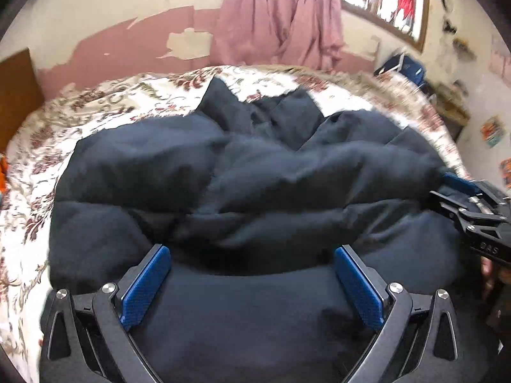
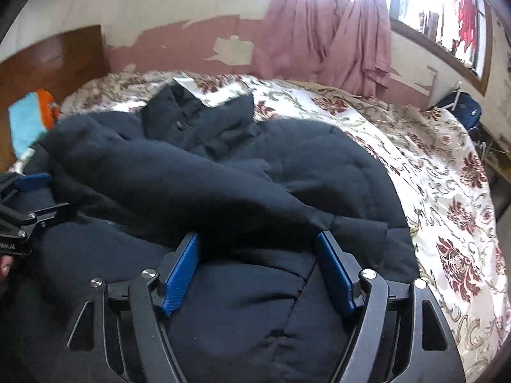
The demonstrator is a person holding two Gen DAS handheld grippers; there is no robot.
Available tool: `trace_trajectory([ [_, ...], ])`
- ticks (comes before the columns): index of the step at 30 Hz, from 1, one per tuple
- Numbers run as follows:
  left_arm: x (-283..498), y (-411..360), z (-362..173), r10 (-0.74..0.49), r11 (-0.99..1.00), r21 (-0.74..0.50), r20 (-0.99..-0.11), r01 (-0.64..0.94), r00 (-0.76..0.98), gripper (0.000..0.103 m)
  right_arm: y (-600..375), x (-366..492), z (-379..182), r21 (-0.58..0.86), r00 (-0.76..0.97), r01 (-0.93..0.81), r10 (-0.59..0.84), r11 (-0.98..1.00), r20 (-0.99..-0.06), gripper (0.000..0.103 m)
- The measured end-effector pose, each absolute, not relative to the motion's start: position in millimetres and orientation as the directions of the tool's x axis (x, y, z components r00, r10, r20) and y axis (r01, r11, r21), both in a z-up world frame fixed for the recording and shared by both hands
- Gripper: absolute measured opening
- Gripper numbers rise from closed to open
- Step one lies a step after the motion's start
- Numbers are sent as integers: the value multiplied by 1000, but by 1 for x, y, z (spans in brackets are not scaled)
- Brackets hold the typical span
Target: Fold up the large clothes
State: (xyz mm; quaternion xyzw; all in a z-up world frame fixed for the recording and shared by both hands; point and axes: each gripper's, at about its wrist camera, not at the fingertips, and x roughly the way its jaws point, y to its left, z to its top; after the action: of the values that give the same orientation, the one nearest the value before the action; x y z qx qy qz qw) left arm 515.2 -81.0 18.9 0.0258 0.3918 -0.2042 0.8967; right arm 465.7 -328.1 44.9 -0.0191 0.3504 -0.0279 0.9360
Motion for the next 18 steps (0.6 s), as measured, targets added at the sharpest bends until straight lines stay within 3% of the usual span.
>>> trace_trajectory([
  [3,532,-62,52,-400,905,-177,-667,387,629,103,-334,479,75,13,776,30,-15,999,-630,77],
  [7,584,-61,75,-334,934,-150,-680,323,652,103,-333,533,96,55,758,25,17,998,-652,79],
  [10,633,-65,74,-265,959,-126,-721,255,640,103,-332,580,96,76,728,61,8,995,-686,79],
  [18,718,-82,58,-252,968,-205,-755,147,605,103,-340,670,58,242,670,144,85,960,-737,79],
])
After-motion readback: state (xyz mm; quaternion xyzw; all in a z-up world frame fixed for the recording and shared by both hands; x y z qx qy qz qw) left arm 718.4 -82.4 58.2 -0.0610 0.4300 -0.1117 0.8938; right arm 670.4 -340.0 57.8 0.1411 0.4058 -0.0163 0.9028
